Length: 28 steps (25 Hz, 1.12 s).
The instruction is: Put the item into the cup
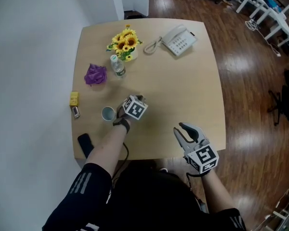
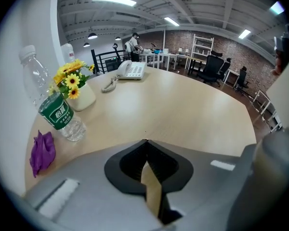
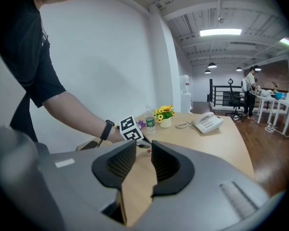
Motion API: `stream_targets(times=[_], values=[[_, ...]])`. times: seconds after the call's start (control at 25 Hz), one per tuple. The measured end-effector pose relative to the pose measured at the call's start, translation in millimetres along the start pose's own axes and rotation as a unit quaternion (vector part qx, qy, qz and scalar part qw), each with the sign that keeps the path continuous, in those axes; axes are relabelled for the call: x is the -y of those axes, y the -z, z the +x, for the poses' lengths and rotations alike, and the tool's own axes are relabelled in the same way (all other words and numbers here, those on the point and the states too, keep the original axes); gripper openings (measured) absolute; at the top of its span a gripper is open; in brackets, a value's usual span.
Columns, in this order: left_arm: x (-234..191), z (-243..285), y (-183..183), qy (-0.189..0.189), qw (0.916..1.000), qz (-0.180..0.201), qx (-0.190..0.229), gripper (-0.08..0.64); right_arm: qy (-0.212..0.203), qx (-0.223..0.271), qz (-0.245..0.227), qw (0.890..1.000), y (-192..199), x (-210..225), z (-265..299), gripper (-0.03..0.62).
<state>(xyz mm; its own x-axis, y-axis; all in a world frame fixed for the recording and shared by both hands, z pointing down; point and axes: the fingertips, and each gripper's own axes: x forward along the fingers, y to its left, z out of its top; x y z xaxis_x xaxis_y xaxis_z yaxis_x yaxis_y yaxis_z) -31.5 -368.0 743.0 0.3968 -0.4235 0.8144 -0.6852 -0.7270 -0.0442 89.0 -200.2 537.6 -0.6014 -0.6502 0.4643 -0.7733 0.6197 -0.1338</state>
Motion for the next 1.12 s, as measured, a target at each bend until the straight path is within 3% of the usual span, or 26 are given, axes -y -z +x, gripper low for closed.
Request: stream_targets(times=[0.28, 0.48, 0.72, 1.12], values=[[3.8, -50.6, -23.4, -0.004, 0.9977, -0.009, 0.067, 0.001, -0.001, 0.010, -0.005, 1.000, -6.2, 1.9, -6.5, 0.112], [2.0, -101.3, -21.1, -0.034, 0.9945, 0.017, 0.097, 0.001, -0.018, 0.011, -0.020, 1.000, -13.7, -4.8, -7.0, 0.112], [-20.9, -160.5, 10.2, -0.084, 0.9901, 0.010, 0.112, 0.001, -0.050, 0.013, -0.040, 0.998, -20.3, -19.6, 7.2, 0.112], [-54.6, -199.0, 83.4, -0.135, 0.9871, -0.024, 0.083, 0.000, -0.106, 0.025, -0.084, 0.991, -49.9, -60.7, 41.3, 0.112]])
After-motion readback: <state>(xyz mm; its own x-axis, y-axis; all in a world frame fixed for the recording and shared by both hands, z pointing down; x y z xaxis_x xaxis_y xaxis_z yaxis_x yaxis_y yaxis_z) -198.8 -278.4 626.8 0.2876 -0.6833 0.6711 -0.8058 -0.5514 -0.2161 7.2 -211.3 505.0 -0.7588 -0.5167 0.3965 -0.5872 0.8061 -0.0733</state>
